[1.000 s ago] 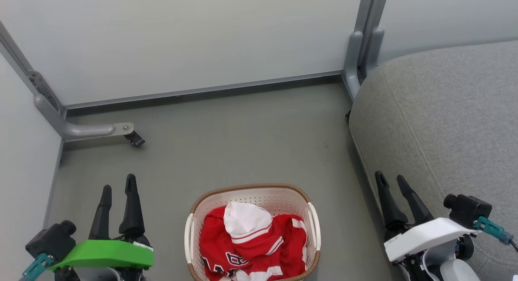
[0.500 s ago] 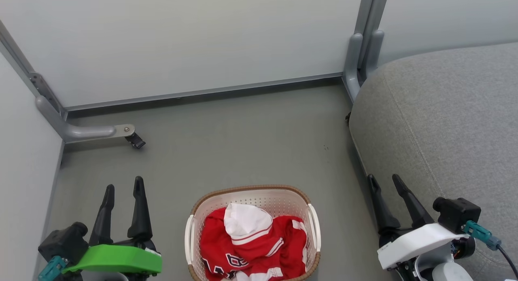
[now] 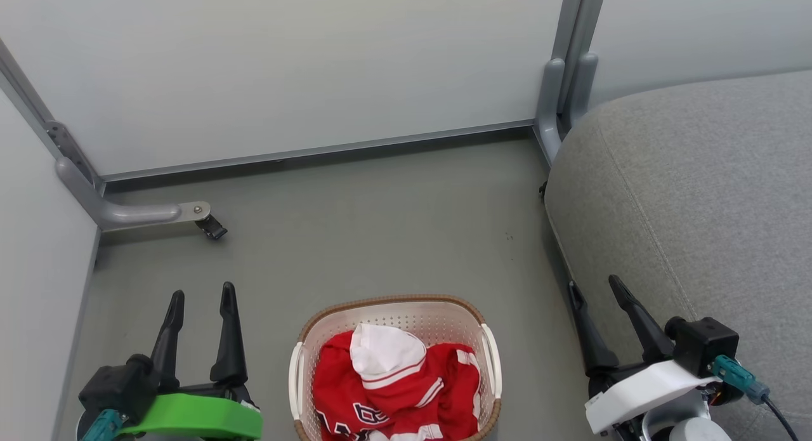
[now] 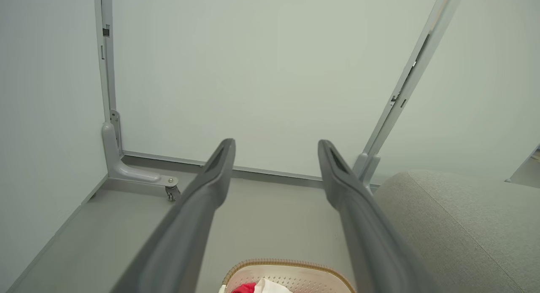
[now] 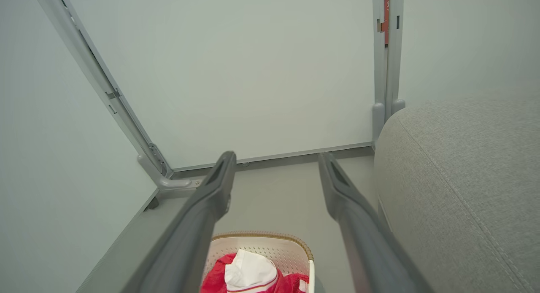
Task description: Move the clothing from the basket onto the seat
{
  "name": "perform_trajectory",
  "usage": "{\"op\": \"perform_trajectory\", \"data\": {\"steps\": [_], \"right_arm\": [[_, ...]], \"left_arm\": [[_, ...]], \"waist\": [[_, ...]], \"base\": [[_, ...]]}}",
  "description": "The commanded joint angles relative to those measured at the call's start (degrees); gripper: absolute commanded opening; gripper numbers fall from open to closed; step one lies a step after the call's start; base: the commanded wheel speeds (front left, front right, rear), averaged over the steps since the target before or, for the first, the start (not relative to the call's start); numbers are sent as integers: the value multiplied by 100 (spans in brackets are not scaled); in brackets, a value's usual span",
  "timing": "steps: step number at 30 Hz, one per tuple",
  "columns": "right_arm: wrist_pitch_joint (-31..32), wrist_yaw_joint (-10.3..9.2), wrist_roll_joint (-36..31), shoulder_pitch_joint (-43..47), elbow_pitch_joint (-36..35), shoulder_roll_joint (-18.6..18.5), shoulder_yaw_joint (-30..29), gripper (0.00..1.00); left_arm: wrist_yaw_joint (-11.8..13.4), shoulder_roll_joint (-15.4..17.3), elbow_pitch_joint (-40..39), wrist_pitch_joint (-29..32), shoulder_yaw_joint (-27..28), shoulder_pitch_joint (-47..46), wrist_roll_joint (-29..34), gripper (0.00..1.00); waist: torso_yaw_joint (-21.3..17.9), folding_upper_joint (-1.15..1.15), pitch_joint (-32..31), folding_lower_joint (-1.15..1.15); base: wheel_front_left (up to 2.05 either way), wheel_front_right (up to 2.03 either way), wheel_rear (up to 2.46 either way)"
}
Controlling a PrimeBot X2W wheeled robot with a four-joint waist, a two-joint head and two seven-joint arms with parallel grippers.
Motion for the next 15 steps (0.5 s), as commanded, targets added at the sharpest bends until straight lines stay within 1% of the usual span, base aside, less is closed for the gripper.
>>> {"op": "perform_trajectory", "data": {"steps": [1,15], "right_arm": [[-53,2,-145,35,-70,-32,13,100],[-224,1,-722,178,-122,-36,-16,100]], "left_arm": [[-27,41,-70,-47,-20,65,147,100],[-40,44,-107,-218,-86,260,808,100]], "waist": [[3,0,-12,0],[45,0,-108,0]], "base": [[0,0,0],[0,0,0]]}}
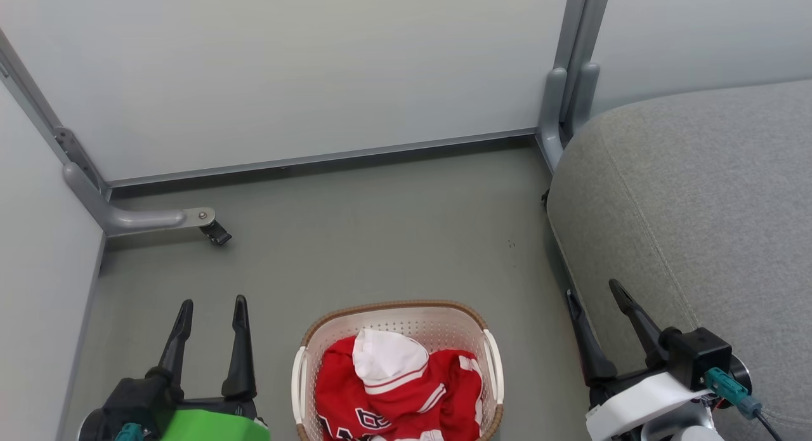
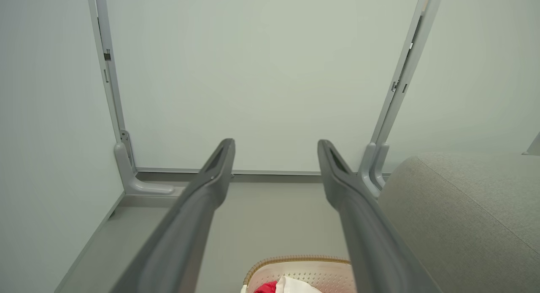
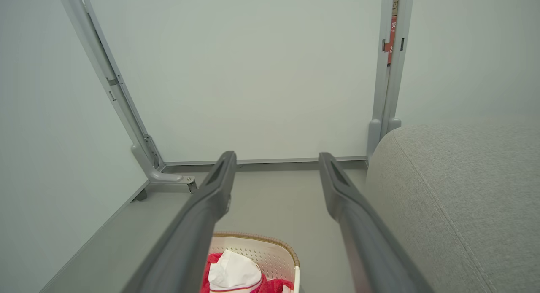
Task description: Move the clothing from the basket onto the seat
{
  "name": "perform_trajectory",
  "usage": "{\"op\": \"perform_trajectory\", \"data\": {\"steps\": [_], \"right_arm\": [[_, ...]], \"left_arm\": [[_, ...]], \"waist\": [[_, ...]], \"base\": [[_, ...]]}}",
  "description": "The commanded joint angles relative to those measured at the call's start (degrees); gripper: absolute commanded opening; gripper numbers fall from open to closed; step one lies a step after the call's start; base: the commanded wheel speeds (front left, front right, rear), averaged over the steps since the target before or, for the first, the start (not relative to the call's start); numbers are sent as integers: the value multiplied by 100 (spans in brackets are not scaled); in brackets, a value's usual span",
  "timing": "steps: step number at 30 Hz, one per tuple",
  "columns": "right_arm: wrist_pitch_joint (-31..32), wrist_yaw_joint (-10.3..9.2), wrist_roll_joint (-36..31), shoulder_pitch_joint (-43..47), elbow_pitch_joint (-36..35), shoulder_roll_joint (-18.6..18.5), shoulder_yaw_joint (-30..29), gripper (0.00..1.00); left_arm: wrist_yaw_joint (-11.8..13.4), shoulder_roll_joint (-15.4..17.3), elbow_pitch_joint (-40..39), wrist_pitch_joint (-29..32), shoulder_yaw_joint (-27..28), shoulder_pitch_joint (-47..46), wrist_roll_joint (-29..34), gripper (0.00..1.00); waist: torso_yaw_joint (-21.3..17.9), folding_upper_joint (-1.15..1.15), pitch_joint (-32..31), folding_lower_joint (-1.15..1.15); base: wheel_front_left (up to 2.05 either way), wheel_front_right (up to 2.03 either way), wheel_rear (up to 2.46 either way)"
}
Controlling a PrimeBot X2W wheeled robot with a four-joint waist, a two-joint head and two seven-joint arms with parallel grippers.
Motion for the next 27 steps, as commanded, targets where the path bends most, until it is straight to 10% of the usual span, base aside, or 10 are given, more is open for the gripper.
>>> {"op": "perform_trajectory", "data": {"steps": [1,27], "right_arm": [[-61,0,-143,52,-55,-32,-3,100],[-293,0,-1000,148,-138,-38,60,100]], "left_arm": [[-16,41,-65,-60,-8,74,141,100],[-36,43,-129,-284,-68,240,1047,100]], "waist": [[4,0,-8,0],[-49,0,-3,0]], "base": [[0,0,0],[0,0,0]]}}
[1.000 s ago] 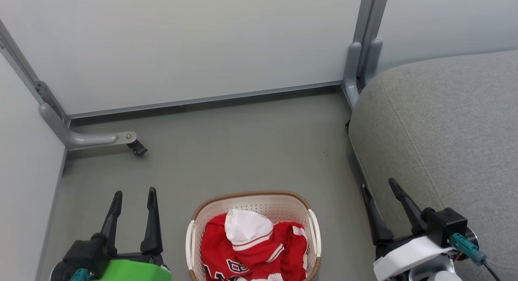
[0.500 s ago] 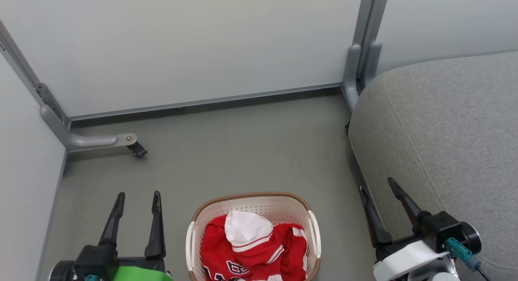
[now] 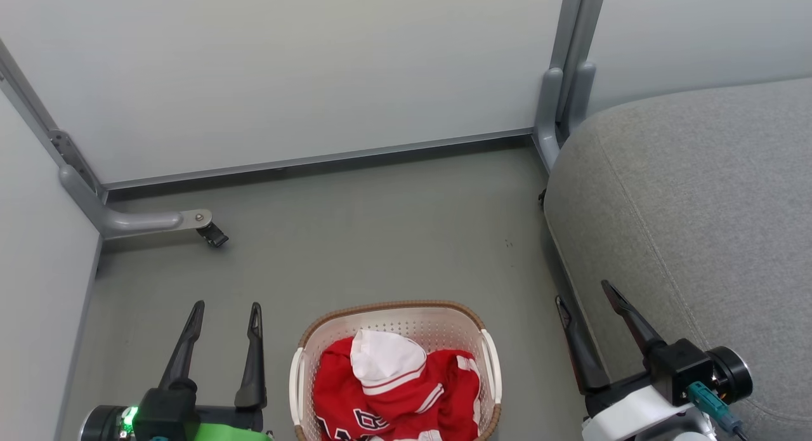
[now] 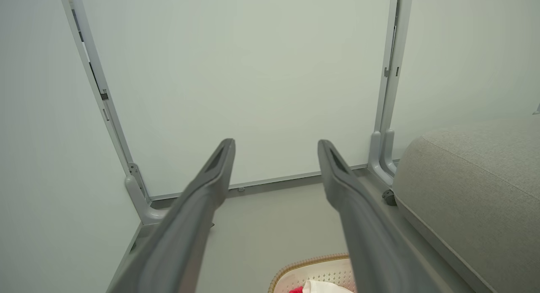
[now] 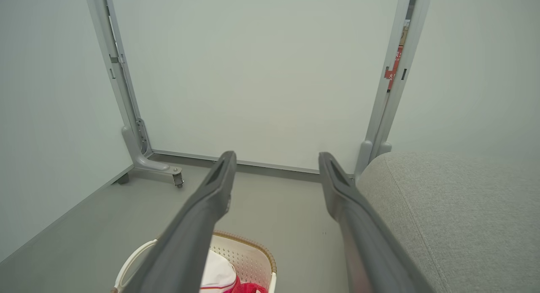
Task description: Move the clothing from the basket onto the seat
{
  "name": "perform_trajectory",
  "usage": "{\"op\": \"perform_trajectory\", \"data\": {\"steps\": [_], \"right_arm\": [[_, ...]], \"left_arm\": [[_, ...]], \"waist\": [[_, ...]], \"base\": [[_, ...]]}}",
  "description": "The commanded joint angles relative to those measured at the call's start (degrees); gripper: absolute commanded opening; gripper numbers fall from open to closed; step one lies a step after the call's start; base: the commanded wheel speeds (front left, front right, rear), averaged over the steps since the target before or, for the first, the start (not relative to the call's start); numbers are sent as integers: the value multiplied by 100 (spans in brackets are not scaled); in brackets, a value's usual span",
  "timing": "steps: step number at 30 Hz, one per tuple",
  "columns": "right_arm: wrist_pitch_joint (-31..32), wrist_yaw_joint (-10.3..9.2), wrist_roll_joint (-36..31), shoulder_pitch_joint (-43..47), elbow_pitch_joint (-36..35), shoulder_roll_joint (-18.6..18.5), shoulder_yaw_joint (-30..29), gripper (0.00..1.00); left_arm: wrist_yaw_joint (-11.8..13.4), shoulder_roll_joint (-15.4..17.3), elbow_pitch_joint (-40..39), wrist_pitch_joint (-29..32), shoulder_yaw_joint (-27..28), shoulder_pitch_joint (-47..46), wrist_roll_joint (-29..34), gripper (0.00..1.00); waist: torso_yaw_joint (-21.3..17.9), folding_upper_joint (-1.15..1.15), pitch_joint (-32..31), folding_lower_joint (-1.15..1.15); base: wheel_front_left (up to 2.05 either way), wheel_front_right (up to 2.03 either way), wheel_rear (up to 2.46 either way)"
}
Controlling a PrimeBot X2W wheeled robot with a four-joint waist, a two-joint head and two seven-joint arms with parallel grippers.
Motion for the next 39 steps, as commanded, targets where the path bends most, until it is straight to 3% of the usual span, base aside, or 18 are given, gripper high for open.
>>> {"op": "perform_trajectory", "data": {"steps": [1,25,32,39], "right_arm": [[-26,0,-17,52,-23,-31,1,100],[-26,-1,-5,-56,-69,-31,-20,100],[-25,-1,-44,-454,-203,-30,-113,100],[-20,-1,-67,-1180,-358,-29,-320,100]], "left_arm": [[-22,38,6,-9,14,88,-5,100],[-59,37,91,-9,-99,-90,-11,100],[-92,37,88,-8,-232,-517,3,100],[-172,36,264,-8,-539,-1398,76,100]], "waist": [[-4,0,7,0],[-52,0,429,0],[-41,0,1320,0],[23,0,2651,0]], "base": [[0,0,0],[0,0,0],[0,0,0],[0,0,0]]}}
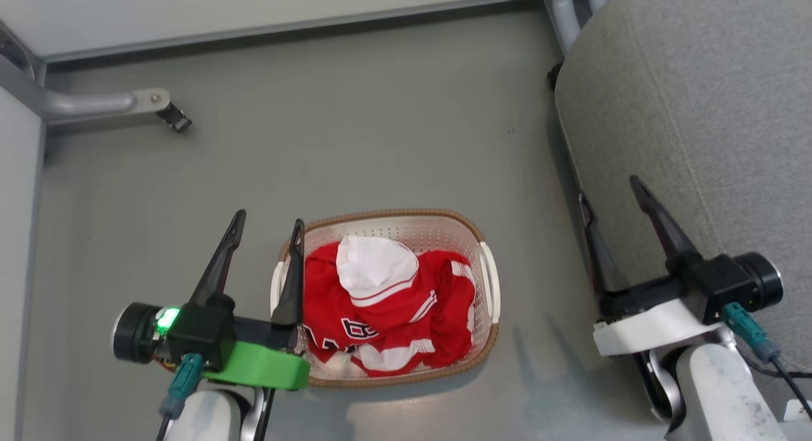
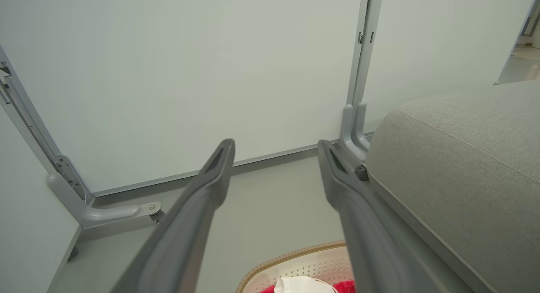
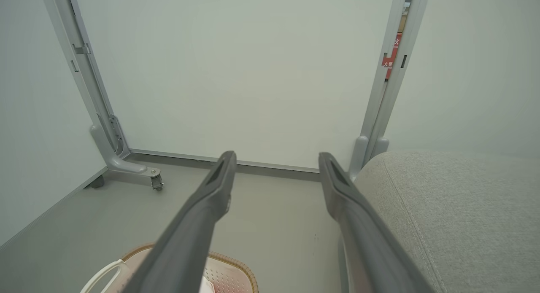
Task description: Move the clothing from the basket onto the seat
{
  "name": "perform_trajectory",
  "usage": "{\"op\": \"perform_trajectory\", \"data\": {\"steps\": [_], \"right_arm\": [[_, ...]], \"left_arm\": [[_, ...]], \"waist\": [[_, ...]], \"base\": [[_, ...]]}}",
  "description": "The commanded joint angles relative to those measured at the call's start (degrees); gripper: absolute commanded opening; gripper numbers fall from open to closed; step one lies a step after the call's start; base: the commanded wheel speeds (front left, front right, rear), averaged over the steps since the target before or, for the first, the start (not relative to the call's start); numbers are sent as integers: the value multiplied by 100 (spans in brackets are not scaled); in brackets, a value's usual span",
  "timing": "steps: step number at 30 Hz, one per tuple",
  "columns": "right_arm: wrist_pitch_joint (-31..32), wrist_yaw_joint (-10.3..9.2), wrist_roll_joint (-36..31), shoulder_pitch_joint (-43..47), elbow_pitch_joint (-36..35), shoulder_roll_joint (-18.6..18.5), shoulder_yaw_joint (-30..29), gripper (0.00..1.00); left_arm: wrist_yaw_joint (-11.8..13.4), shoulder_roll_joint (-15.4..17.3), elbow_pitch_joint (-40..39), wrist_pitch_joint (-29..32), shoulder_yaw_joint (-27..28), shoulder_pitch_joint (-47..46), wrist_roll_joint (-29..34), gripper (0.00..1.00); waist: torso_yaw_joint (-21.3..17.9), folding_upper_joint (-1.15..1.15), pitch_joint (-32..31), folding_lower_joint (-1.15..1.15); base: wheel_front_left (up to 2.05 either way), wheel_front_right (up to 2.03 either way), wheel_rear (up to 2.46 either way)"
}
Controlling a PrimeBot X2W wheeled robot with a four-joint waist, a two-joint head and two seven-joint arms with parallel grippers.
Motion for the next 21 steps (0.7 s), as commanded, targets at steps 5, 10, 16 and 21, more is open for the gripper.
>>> {"op": "perform_trajectory", "data": {"steps": [5,10,16,21], "right_arm": [[-12,-2,-109,-715,-214,-26,-139,100],[-11,-2,-148,-1269,-480,-25,-271,100],[-11,-2,-131,-1730,-810,-24,-457,100],[-12,-2,-69,-1879,-980,-23,-568,100]], "left_arm": [[-92,174,575,4,-602,-1059,173,100],[-99,480,1197,4,-1536,-2204,-13,100],[-96,783,2230,4,-2788,-3625,-158,100],[-97,932,3242,4,-3970,-4645,-240,100]], "waist": [[69,0,1969,0],[62,0,2819,0],[19,0,3674,0],[-38,0,4157,0]], "base": [[0,0,0],[0,0,0],[0,0,0],[0,0,0]]}}
